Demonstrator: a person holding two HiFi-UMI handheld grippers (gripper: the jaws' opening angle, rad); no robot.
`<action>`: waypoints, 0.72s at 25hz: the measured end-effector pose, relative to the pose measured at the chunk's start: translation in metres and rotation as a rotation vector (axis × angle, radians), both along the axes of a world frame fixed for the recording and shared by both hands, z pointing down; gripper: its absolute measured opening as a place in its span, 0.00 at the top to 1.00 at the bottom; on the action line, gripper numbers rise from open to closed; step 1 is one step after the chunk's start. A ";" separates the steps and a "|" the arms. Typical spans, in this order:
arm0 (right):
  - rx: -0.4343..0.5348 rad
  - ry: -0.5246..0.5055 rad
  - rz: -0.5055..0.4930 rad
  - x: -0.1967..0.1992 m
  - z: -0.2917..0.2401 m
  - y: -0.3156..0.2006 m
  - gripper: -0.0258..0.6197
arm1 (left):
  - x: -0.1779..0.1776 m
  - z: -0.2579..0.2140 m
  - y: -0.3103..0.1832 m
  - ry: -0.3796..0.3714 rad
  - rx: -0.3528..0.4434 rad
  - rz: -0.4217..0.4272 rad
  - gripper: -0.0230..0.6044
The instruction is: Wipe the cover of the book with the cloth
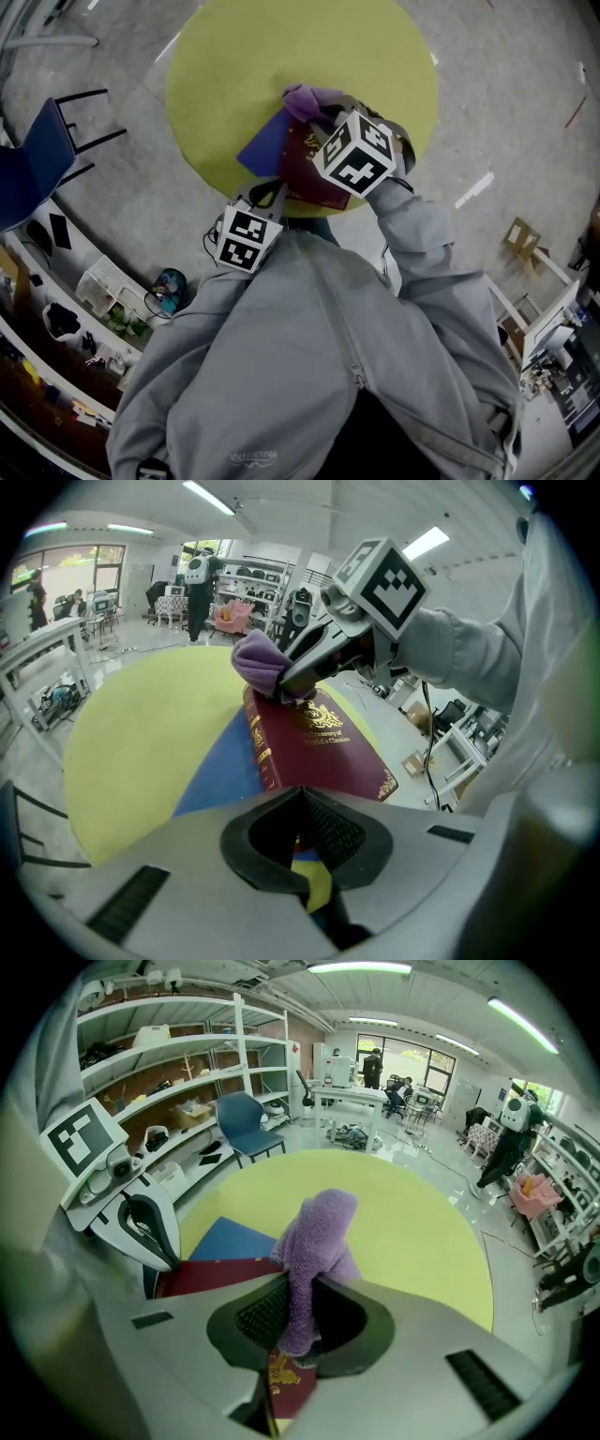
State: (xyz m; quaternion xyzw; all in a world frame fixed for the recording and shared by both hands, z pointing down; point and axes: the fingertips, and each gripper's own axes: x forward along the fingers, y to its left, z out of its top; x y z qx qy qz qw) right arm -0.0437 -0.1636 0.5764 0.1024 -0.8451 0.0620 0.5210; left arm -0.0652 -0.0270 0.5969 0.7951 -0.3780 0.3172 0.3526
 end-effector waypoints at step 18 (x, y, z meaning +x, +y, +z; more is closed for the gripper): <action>0.019 0.073 0.122 0.076 0.004 0.012 0.84 | 0.008 -0.002 -0.005 0.001 0.027 -0.080 0.94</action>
